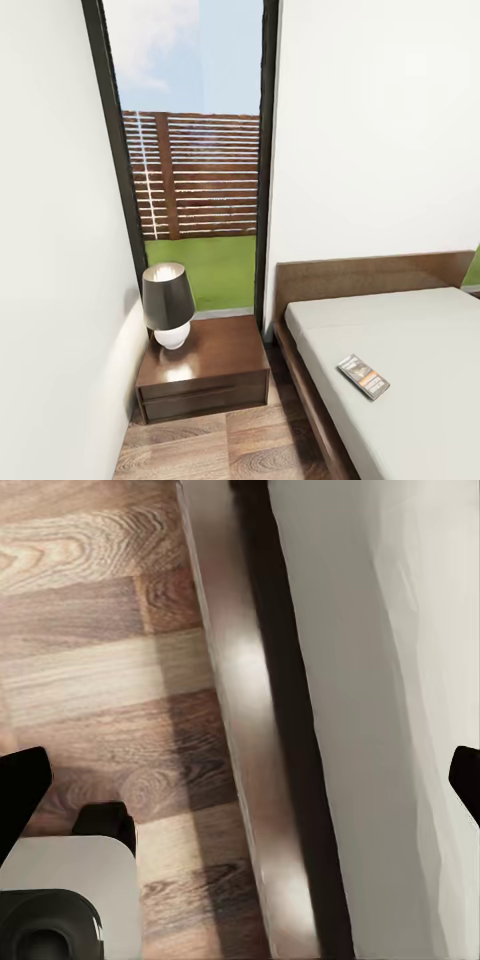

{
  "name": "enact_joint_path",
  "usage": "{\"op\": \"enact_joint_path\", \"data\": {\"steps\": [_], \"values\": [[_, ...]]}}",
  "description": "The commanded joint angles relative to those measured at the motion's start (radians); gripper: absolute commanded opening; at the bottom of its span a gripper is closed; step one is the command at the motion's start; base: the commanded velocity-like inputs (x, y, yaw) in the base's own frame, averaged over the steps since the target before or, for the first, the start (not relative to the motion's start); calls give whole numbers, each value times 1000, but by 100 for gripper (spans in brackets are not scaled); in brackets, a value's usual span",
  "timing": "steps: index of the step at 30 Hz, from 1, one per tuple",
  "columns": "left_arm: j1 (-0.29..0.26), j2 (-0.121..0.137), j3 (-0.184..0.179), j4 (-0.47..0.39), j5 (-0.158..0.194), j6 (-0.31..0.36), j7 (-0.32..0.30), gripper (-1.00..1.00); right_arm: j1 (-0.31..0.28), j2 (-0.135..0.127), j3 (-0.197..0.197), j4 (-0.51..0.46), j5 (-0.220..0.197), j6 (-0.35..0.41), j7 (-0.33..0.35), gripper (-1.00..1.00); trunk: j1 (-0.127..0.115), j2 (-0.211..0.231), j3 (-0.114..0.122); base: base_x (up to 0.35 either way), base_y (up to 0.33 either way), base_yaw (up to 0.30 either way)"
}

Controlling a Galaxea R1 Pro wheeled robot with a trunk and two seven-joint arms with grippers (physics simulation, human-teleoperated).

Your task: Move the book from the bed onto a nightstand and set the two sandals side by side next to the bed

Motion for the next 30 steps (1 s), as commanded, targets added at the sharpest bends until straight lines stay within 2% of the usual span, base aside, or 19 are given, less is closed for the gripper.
{"op": "enact_joint_path", "data": {"steps": [1,7,15,30], "values": [[-1,0,-8,0,10,-2,-1,100,-1,0,-9,1,9,-3,3,100,1,-1,-1,317,139,0],[-1,0,-8,0,10,-2,-1,100,-1,0,-9,1,9,-3,3,100,1,-1,-1,315,141,-65],[-1,0,-8,0,10,-2,-1,100,-1,-1,-9,1,10,-3,3,100,1,-1,-1,268,125,-225],[-1,-1,-8,0,10,-2,-2,100,-1,-1,-9,1,10,-3,3,100,1,-1,-1,39,15,-283]]}}
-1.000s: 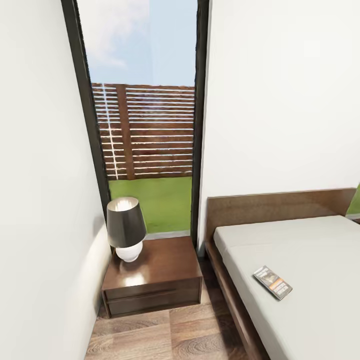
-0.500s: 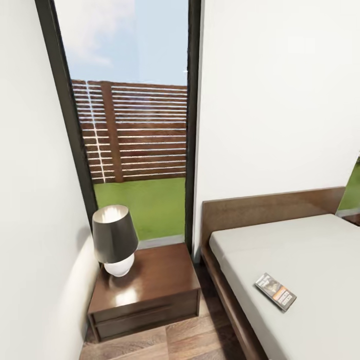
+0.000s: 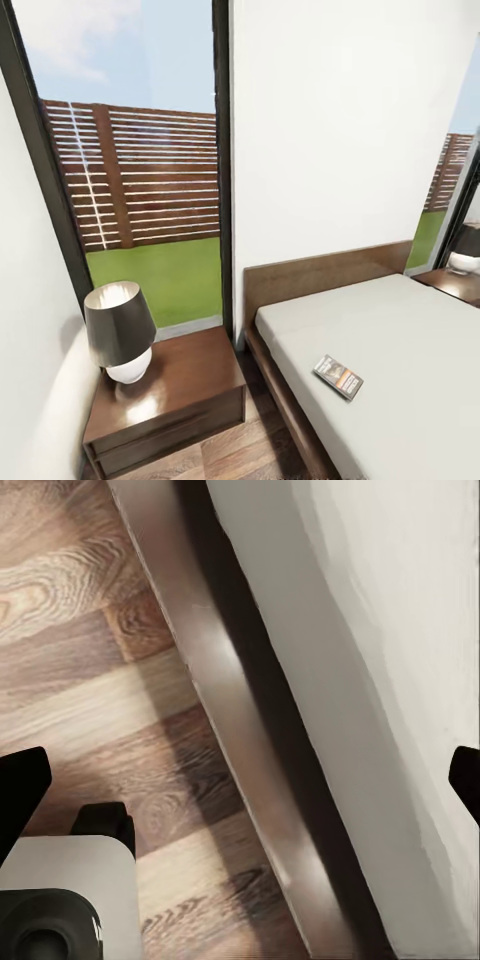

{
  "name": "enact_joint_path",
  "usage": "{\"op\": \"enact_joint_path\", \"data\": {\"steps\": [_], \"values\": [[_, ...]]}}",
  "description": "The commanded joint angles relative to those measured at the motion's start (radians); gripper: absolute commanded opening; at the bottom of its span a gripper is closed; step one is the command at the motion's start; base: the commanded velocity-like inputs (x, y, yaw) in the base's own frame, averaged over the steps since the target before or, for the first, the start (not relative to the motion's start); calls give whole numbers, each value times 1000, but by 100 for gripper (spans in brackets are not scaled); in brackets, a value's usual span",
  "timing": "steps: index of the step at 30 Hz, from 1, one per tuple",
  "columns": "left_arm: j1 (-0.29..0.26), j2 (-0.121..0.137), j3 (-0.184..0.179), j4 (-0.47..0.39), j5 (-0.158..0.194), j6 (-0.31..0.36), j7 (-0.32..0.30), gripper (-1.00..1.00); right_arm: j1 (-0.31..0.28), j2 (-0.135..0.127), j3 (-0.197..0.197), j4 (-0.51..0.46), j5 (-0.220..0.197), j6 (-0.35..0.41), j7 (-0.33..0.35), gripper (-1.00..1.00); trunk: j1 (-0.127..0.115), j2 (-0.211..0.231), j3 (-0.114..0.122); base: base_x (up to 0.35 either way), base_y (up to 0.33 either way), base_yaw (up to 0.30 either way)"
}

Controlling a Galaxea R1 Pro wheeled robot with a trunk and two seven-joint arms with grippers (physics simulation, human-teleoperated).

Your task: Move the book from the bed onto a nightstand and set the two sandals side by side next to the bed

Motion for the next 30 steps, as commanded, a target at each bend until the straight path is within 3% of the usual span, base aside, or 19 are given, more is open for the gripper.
{"op": "enact_joint_path", "data": {"steps": [1,19,30], "values": [[0,0,-9,0,10,-2,-1,100,-1,0,-9,1,9,-3,3,100,0,-1,-1,4,1,-287],[0,0,-9,0,7,-4,-1,100,-1,0,-8,1,9,-3,3,100,0,-1,-1,80,41,-282],[0,0,-9,0,7,-4,-1,100,-1,0,-8,1,9,-3,3,100,0,-1,-1,160,105,-73]]}}
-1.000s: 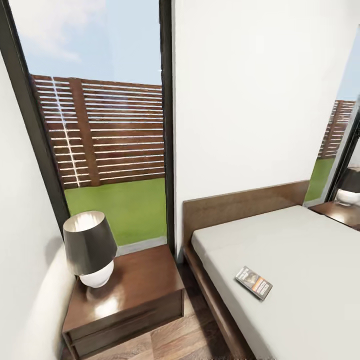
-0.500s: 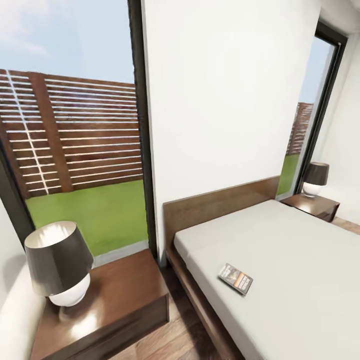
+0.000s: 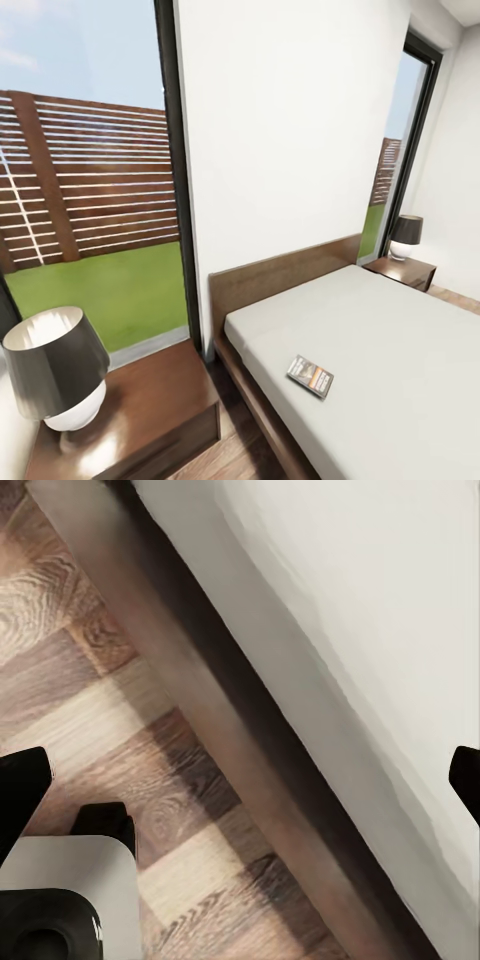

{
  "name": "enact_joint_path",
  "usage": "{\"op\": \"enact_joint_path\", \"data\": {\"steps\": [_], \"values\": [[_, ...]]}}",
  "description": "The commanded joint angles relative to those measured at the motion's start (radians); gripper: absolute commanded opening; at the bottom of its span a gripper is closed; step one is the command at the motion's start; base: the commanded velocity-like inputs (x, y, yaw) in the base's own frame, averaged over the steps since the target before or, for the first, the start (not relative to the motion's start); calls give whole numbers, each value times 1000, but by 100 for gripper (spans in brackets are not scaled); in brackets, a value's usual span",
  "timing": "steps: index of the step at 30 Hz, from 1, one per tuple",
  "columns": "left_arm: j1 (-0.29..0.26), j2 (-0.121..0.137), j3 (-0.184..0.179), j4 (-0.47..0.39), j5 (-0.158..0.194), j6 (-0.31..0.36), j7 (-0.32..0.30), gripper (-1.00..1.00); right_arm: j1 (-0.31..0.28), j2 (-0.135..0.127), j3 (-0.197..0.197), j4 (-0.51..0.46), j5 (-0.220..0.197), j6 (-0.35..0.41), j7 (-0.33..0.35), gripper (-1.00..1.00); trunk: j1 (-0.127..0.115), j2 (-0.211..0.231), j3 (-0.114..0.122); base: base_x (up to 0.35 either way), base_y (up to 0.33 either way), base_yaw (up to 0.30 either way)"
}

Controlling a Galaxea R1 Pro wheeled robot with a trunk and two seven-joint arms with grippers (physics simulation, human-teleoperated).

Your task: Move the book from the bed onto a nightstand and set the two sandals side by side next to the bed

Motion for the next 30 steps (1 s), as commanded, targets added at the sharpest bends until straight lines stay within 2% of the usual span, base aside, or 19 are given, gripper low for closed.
{"op": "enact_joint_path", "data": {"steps": [1,6,15,30], "values": [[0,0,-8,0,10,-2,-1,100,-1,0,-9,1,9,-3,3,100,1,-1,-1,241,165,-23],[0,0,-8,0,9,-2,-1,100,-1,0,-9,1,9,-3,3,100,1,-1,-1,252,172,-82],[0,0,-8,0,9,-2,-1,100,-1,0,-9,1,9,-3,3,100,1,-1,-1,215,131,-198],[13,0,-8,-3,10,-2,-1,100,-1,0,-9,1,9,-3,4,100,1,-1,-1,31,17,-262]]}}
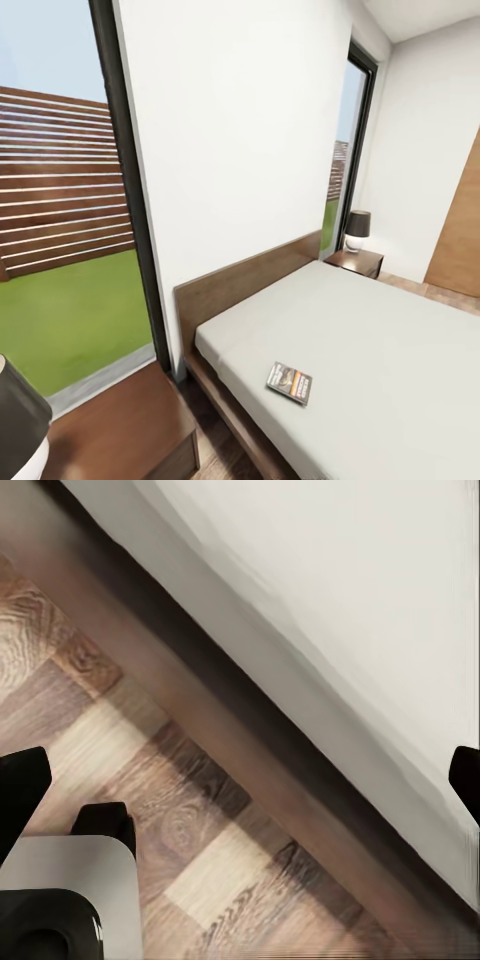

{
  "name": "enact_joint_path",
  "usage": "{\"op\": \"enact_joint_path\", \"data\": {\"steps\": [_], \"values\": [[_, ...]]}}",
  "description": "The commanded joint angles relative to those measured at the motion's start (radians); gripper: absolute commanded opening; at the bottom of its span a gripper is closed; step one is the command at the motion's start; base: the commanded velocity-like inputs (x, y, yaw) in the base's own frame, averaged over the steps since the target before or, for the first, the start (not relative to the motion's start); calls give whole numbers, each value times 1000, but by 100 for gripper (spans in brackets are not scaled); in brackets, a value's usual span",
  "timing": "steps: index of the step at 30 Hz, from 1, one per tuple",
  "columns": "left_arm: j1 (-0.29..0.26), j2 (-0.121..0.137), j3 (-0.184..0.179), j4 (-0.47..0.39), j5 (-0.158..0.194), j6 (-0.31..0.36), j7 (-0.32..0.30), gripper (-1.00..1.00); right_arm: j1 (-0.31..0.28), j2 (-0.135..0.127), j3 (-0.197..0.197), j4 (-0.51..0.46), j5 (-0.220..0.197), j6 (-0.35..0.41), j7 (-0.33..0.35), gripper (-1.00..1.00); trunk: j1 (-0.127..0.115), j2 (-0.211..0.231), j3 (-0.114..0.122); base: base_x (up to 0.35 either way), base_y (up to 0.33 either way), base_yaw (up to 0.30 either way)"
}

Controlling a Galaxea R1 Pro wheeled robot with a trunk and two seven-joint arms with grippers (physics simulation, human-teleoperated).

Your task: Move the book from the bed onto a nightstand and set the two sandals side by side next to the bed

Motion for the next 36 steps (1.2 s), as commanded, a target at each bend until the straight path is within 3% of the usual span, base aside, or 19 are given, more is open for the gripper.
{"op": "enact_joint_path", "data": {"steps": [1,36], "values": [[0,0,-8,0,10,-2,-1,100,-1,0,-9,1,9,-3,3,100,0,-1,-1,8,8,-275],[1,0,-10,0,10,-2,-1,100,-1,0,-9,1,9,-3,3,100,0,-1,-1,79,68,-276]]}}
